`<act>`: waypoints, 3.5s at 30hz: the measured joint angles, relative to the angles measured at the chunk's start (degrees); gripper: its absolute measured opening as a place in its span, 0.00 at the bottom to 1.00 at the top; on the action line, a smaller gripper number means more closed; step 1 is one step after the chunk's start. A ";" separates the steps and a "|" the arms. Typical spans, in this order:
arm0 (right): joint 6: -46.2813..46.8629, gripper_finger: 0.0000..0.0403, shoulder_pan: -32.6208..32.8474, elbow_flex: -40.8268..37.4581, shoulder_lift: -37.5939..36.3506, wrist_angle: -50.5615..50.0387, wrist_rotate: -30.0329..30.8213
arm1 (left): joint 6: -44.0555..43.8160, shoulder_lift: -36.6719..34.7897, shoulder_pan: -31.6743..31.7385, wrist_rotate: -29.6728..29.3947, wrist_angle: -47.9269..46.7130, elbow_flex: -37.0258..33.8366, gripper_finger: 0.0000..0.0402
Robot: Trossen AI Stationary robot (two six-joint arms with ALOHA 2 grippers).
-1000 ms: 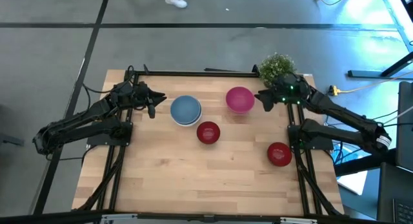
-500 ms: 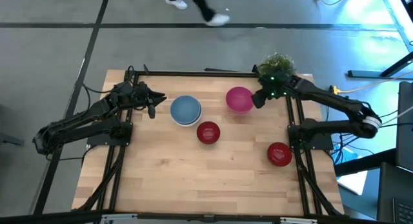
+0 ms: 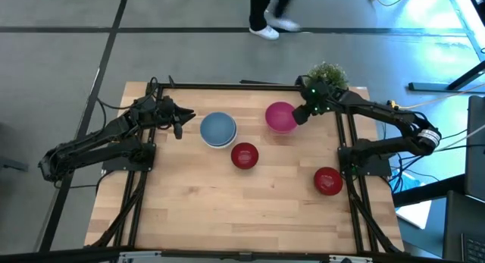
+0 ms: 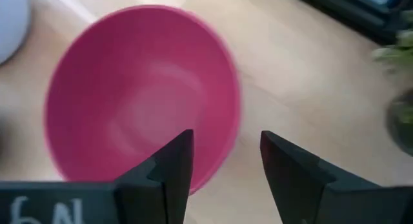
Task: Nest bowls inside each other
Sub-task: Stack the pink bowl into the blue bowl
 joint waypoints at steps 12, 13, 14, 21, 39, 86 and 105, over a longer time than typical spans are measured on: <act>-0.25 0.45 -1.84 0.00 0.00 -0.91 -0.89 | 0.00 0.00 0.00 0.00 0.00 -0.02 0.21; -0.28 0.45 -1.84 0.00 0.00 -0.91 -0.89 | 0.00 0.00 0.00 0.00 0.00 -0.02 0.21; -0.27 0.45 -1.84 0.00 0.00 -0.91 -1.13 | -0.01 0.00 0.00 0.00 0.00 -0.02 0.21; -0.16 0.45 -1.82 -0.04 0.59 -0.91 -3.65 | -0.05 0.02 0.00 0.00 0.02 -0.02 0.21; 0.33 0.45 -1.50 -0.15 7.57 2.28 -3.86 | -0.20 0.02 -0.01 0.02 -0.02 -0.02 0.21; -1.40 0.02 4.33 14.76 8.02 -1.95 -6.44 | -0.15 0.02 0.01 0.02 -0.02 -0.02 0.21; -3.45 0.02 16.80 47.45 29.78 -8.61 -9.39 | 1.46 0.00 0.01 3.90 -0.02 -0.02 0.21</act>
